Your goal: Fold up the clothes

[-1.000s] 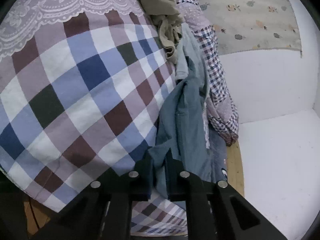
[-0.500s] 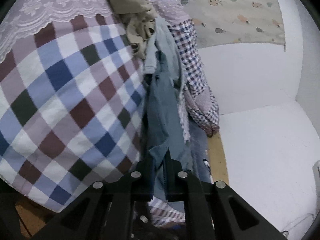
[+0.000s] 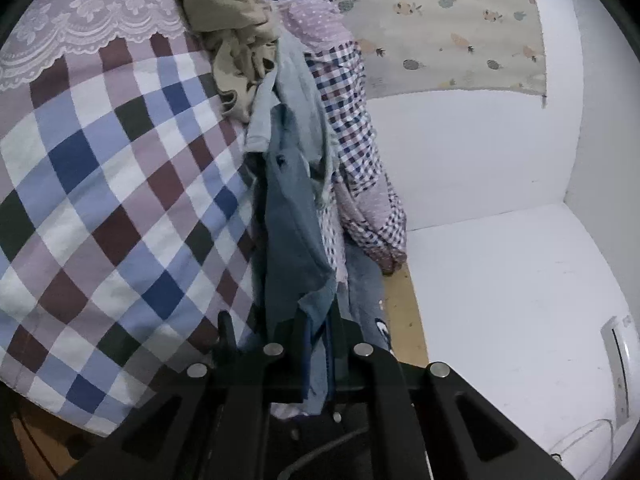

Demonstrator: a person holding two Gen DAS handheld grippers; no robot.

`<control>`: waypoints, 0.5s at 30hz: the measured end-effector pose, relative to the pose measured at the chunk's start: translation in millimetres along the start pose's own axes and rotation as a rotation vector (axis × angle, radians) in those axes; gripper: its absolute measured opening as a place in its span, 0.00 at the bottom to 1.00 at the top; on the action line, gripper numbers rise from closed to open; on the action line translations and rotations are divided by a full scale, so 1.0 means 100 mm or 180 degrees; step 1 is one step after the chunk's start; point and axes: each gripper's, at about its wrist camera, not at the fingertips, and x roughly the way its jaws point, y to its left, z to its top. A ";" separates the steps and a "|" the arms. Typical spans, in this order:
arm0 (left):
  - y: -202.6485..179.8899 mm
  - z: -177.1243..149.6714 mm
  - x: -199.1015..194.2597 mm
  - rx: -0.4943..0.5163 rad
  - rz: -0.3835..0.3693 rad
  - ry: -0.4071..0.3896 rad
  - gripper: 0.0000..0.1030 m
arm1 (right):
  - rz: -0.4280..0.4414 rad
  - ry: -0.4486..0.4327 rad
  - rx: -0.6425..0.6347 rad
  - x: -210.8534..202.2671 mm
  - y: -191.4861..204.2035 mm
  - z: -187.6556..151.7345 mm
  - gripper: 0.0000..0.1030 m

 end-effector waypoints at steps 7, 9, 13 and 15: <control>0.03 0.04 -0.03 -0.0015 0.0161 -0.0025 0.04 | 0.0153 0.0237 0.0047 0.25 -0.11 0.07 0.20; 0.03 0.06 -0.02 0.0011 0.0226 -0.0028 0.04 | 0.0267 0.0243 0.0054 0.27 -0.14 0.06 0.13; -0.06 0.16 0.00 0.0165 0.0459 -0.0073 0.15 | 0.0367 0.0133 0.0098 0.19 -0.25 0.08 0.08; -0.13 0.24 -0.01 0.0219 0.0606 -0.0156 0.43 | 0.0357 0.0085 0.0160 0.15 -0.34 0.10 0.07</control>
